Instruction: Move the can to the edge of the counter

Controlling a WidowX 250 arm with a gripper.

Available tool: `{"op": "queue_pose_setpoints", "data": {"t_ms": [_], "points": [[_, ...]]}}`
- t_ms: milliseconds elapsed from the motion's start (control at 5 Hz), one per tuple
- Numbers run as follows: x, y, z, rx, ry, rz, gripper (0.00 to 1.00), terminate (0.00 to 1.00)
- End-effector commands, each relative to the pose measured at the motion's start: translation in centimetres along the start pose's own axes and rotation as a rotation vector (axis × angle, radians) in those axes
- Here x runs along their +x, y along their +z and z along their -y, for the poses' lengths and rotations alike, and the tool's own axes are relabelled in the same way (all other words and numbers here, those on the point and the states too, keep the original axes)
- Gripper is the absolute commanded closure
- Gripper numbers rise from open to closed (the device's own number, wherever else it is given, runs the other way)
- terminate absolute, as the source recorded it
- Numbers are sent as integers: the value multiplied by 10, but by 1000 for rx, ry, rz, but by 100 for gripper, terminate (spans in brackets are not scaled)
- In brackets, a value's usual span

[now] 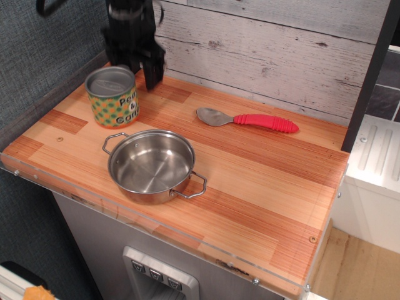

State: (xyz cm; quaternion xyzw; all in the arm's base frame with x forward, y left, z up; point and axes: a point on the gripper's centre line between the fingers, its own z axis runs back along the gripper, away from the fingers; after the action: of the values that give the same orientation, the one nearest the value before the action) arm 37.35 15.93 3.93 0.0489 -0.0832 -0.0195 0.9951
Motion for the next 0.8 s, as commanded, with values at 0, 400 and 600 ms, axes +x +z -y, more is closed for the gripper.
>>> {"op": "queue_pose_setpoints", "data": {"t_ms": [0, 400, 600], "points": [[-17, 33, -9, 100, 23, 69, 0, 0], [-40, 35, -27, 124, 82, 49, 0, 0], [-47, 32, -39, 141, 119, 34, 0, 0]]}}
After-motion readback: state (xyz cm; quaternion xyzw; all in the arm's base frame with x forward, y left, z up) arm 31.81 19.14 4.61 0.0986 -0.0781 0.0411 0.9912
